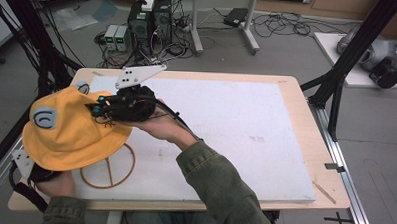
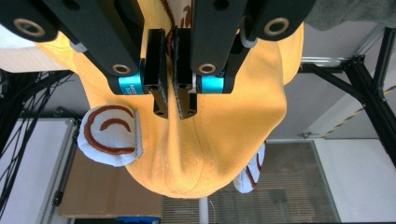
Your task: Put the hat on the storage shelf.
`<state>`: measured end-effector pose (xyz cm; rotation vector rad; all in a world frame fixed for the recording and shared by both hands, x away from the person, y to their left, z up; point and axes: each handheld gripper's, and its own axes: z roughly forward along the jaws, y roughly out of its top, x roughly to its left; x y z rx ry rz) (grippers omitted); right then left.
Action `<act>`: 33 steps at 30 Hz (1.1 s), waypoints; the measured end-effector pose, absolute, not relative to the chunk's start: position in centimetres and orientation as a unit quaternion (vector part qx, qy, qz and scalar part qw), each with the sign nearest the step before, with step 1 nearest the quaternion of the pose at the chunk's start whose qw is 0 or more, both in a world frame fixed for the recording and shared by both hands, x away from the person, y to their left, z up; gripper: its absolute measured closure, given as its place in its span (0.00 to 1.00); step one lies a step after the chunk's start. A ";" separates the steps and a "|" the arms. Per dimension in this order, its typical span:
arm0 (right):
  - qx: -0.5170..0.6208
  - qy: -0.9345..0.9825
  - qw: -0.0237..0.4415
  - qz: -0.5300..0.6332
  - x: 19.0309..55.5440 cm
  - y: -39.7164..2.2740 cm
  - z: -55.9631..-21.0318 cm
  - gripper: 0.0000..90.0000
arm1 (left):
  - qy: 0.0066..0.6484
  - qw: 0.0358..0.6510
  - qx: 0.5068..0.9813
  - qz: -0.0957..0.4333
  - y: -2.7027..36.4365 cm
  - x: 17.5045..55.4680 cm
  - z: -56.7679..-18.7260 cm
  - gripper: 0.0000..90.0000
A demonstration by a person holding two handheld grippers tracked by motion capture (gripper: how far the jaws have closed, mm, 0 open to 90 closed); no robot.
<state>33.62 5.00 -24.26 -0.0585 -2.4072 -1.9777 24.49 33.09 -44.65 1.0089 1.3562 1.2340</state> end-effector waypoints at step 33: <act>-0.160 -0.727 -0.075 -0.664 36.5 -7.1 -24.1 0.16 | 0.559 0.495 0.421 0.515 33.0 24.4 -44.6 0.16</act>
